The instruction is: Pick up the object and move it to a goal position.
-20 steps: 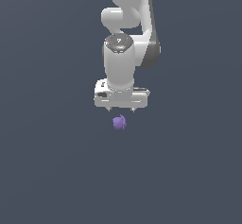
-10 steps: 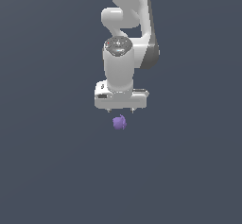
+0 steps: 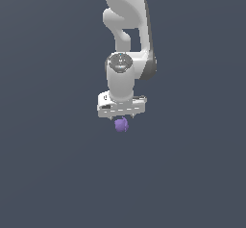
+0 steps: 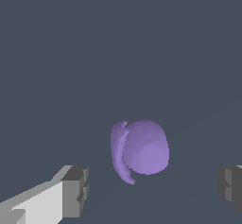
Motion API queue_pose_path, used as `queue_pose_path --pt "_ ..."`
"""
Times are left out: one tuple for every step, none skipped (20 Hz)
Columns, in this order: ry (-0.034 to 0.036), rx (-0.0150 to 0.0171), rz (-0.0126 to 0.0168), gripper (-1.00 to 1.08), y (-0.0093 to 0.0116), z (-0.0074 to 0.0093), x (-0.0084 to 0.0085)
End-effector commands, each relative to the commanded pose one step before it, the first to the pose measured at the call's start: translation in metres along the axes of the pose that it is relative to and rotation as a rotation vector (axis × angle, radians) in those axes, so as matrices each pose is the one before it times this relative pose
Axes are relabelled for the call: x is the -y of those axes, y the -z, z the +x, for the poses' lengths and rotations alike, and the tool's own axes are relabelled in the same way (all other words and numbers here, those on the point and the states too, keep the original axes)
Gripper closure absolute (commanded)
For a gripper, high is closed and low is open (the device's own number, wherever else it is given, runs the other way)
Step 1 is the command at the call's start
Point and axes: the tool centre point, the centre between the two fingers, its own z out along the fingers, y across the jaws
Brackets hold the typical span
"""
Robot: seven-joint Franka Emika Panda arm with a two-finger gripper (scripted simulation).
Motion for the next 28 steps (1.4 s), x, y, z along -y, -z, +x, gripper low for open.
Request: queue_pose_path --pt "0.04306 0.00016 -0.00277 -0.92 -0.01291 -0.00338 -0.00057" --pt "0.01344 0.0002 -0.00069 -0.92 -0.00407 -0.00117 -0.00007" --pt "0.01189 0.00017 -0.00056 -0.92 -0.00358 -0.00106 -0.00002" --pt "0.01032 0.00014 -0.00044 -0.92 -0.00309 -0.00093 0.00002" --pt "0.00875 0.00011 -0.00035 -0.92 -0.00261 -0.0008 0.00004" --pt "0.00714 0.00009 -0.00026 -0.92 -0.00213 -0.00067 0.00003" --pt "0.00556 0.00007 -0.00019 -0.92 -0.00165 -0.00052 0.00004" --pt "0.00402 0.00005 -0.00013 -0.92 -0.00118 -0.00037 0.00006" --pt "0.00239 0.00003 -0.00008 -0.92 -0.00071 -0.00023 0.00002" --pt "0.00069 0.00001 -0.00002 -0.92 -0.00023 -0.00009 -0.00005" --pt "-0.00513 0.00106 0.00046 -0.92 0.00094 0.00012 0.00002" --pt "0.0 0.0 0.0 -0.92 -0.00035 -0.00001 -0.00002" --pt "0.0 0.0 0.0 -0.92 -0.00105 -0.00004 -0.00006" --pt "0.0 0.0 0.0 -0.92 -0.00174 -0.00007 -0.00009" --pt "0.00048 -0.00009 -0.00003 -0.92 -0.00237 -0.00004 0.00015" --pt "0.0 0.0 0.0 -0.92 -0.00311 -0.00015 -0.00016" --pt "0.00083 -0.00016 -0.00005 -0.92 -0.00369 -0.00008 0.00029" --pt "0.00068 -0.00013 -0.00004 -0.92 -0.00436 -0.00014 0.00017" --pt "0.0 0.0 0.0 -0.92 -0.00508 -0.00027 -0.00025" --pt "0.00096 -0.00019 -0.00005 -0.92 -0.00554 -0.00017 0.00027" --pt "0.00068 -0.00013 -0.00004 -0.92 -0.00527 -0.00017 0.00012" --pt "0.0 0.0 0.0 -0.92 -0.00468 -0.00019 -0.00025" --pt "0.00068 -0.00013 -0.00005 -0.92 -0.00391 0.0 0.00016" --pt "0.00067 -0.00013 -0.00007 -0.92 -0.00323 0.00011 0.00018" --pt "0.0 0.0 0.0 -0.92 -0.00262 0.00011 -0.0002" --pt "0.0 0.0 0.0 -0.92 -0.00192 0.0002 -0.00018" --pt "0.0 0.0 0.0 -0.92 -0.00127 0.00024 -0.00015" --pt "0.0 0.0 0.0 -0.92 -0.00069 0.00021 -0.0001"
